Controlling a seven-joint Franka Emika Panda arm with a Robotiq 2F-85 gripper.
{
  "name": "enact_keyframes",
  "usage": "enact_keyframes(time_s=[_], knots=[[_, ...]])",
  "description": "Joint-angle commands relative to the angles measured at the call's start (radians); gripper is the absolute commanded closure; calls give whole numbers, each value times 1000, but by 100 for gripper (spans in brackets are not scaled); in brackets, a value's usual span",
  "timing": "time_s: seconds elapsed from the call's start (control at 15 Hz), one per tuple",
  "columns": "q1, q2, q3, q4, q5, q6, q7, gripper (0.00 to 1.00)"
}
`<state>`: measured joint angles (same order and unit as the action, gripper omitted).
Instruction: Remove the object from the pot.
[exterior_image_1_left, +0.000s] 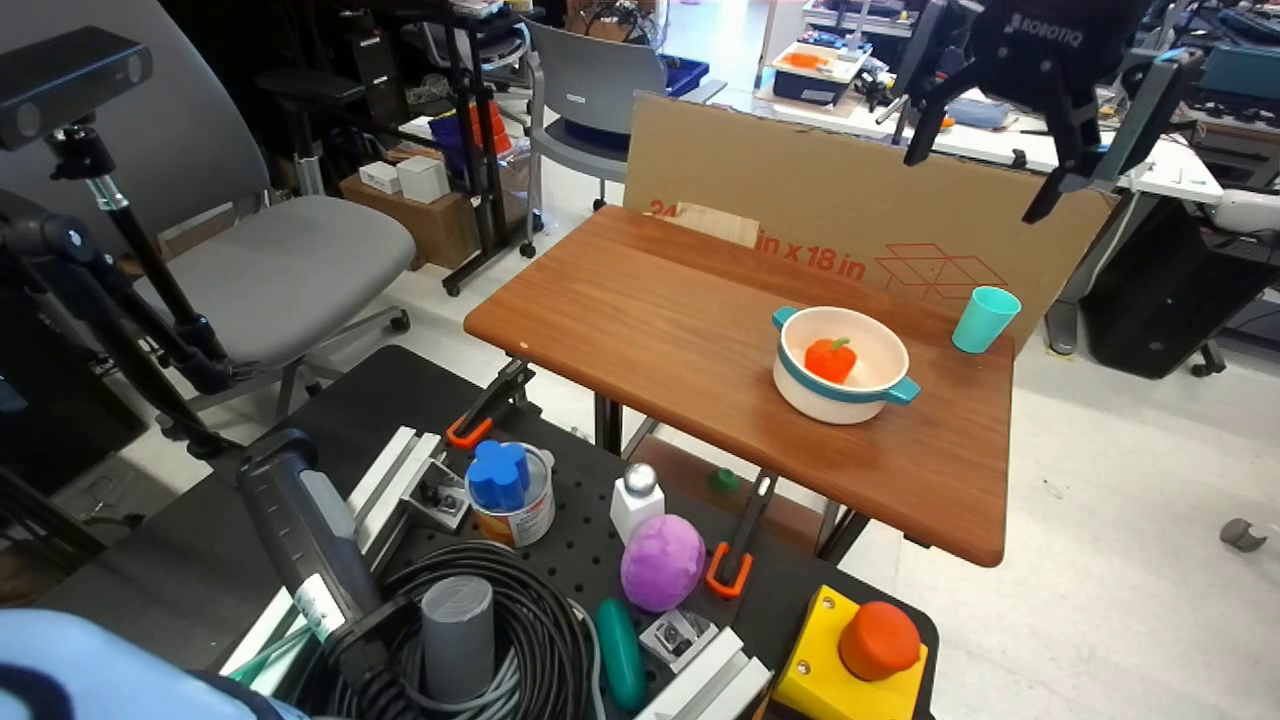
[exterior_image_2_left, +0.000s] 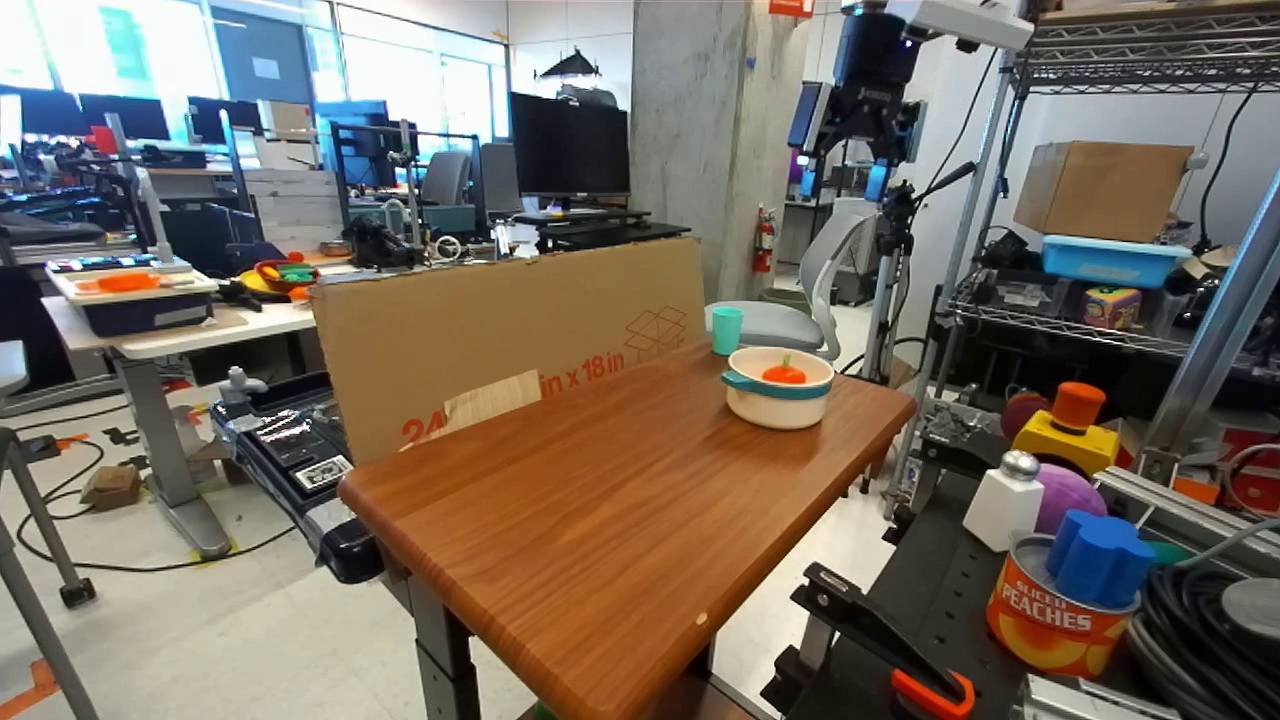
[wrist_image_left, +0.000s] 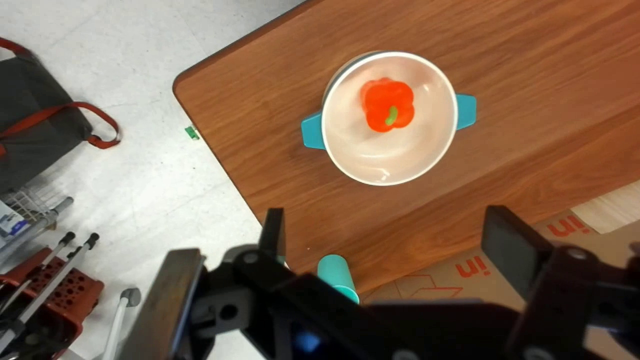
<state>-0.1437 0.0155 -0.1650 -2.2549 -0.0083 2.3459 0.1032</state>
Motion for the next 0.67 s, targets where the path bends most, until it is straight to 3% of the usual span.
enact_keyframes(time_s=[0.0, 0.6], knots=[[-4, 95, -4, 53, -111, -5, 49, 0], [41, 253, -8, 84, -268, -17, 128, 0]])
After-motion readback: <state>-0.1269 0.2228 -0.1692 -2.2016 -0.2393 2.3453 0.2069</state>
